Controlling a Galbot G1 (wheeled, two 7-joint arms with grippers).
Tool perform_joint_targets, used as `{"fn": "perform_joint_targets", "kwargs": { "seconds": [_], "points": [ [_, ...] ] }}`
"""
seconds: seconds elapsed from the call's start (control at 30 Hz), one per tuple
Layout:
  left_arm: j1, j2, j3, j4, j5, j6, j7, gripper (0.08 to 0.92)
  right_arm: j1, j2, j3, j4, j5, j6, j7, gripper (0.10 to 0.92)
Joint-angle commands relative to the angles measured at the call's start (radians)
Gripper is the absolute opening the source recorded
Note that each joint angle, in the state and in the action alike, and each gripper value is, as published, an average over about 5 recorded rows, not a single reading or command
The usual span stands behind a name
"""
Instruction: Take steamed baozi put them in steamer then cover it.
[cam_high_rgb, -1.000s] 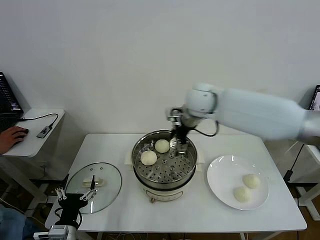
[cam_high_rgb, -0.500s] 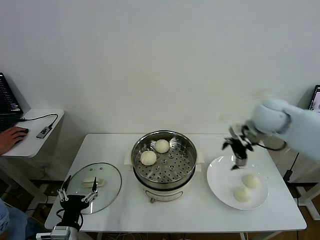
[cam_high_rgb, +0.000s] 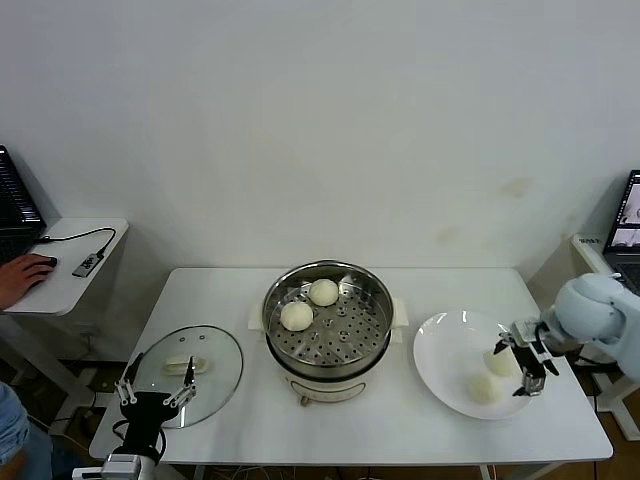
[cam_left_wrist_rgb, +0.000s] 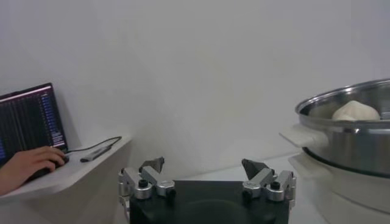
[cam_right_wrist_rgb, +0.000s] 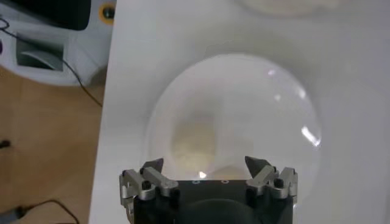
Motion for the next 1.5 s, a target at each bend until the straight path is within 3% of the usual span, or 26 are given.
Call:
{"fn": "perform_joint_targets", "kwargs": {
  "seconds": [0.03, 0.57, 0.97, 1.2, 1.5],
  "points": [
    [0.002, -0.001, -0.001, 0.001, 0.002, -0.001, 0.000, 0.823, -0.183, 0.066, 0.124, -0.072, -0.063, 0.021, 0.053, 0.823],
    [-0.002, -0.003, -0.013, 0.017, 0.005, -0.001, 0.000, 0.823, -0.158, 0.160, 0.080, -0.183, -0.080, 0.011, 0.085, 0.818],
    [-0.006, -0.005, -0.012, 0.019, 0.006, -0.002, -0.001, 0.823, -0.157, 0.189, 0.082, -0.183, -0.076, -0.006, 0.088, 0.709],
    [-0.004, -0.008, -0.014, 0.014, 0.007, -0.002, -0.002, 0.823, -0.091, 0.169, 0.058, -0.165, -0.056, -0.011, 0.065, 0.590],
    [-0.007, -0.006, -0.011, 0.008, 0.006, -0.001, -0.001, 0.823, 0.246, 0.129, -0.084, -0.122, 0.080, -0.033, 0.000, 0.579]
  ]
}}
